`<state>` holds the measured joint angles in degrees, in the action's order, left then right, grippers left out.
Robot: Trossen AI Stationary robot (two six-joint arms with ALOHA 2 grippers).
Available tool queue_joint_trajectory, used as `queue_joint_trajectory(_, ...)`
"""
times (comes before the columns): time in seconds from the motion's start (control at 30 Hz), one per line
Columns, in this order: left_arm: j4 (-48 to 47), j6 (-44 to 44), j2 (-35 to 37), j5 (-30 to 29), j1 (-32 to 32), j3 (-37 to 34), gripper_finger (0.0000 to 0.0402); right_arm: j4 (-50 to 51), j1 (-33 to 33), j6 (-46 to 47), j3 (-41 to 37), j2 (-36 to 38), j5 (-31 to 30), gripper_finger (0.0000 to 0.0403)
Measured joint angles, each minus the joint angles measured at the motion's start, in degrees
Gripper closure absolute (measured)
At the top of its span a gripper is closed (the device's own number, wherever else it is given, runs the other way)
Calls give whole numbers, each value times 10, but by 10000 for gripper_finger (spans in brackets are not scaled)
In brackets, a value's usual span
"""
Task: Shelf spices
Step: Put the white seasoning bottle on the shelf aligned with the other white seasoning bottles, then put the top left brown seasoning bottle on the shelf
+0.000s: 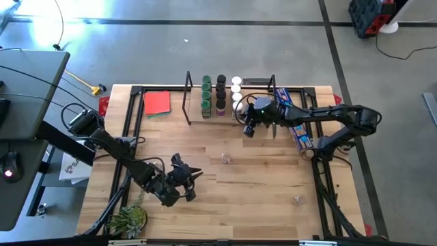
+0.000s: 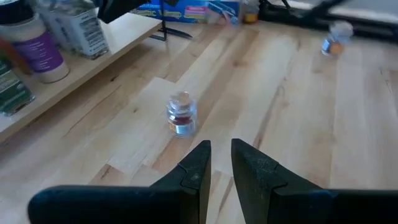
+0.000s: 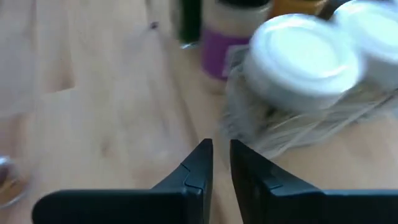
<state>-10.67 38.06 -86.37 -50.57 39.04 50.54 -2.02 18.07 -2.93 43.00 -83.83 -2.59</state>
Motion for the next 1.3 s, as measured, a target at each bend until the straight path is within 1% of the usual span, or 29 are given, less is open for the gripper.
queue_joint_trajectory(0.03,-27,-17,8,22,9,6,342,17,-14,8,0,9,1,353)
queue_joint_trajectory(0.1,-103,-14,29,65,33,27,342,51,-48,28,0,28,0,353)
queue_joint_trajectory(0.2,-268,75,60,131,72,68,342,78,-120,63,0,47,-21,353)
queue_joint_trajectory(0.27,-353,154,79,198,99,86,342,73,-175,88,0,51,-45,353)
queue_joint_trajectory(0.33,-399,218,93,244,121,86,342,57,-229,110,0,51,-78,353)
queue_joint_trajectory(0.4,-432,278,100,265,137,74,341,31,-284,134,0,47,-129,353)
queue_joint_trajectory(0.5,-482,330,102,332,128,50,331,-7,-362,156,0,39,-211,353)
queue_joint_trajectory(0.6,-518,362,102,387,110,18,304,-30,-425,160,1,39,-264,353)
queue_joint_trajectory(0.67,-522,363,102,417,89,-9,277,-41,-461,160,1,39,-294,353)
queue_joint_trajectory(0.77,-525,340,102,424,53,-55,233,-56,-496,160,1,39,-333,353)
queue_joint_trajectory(0.87,-526,290,102,400,12,-90,201,-65,-518,160,1,39,-354,353)
queue_joint_trajectory(0.93,-516,253,102,371,-13,-105,189,-72,-526,160,1,39,-364,353)
queue_joint_trajectory(0.97,-506,230,102,358,-26,-112,187,-73,-528,162,1,39,-365,353)
queue_joint_trajectory(1.03,-460,172,102,351,-48,-124,185,-73,-531,169,1,39,-367,353)
queue_joint_trajectory(1.17,-322,52,100,356,-84,-145,199,-74,-530,181,1,39,-367,353)
queue_joint_trajectory(1.23,-273,23,95,344,-101,-150,210,-75,-530,181,1,39,-367,353)
queue_joint_trajectory(1.3,-250,2,88,337,-118,-151,221,-77,-530,181,1,39,-367,353)
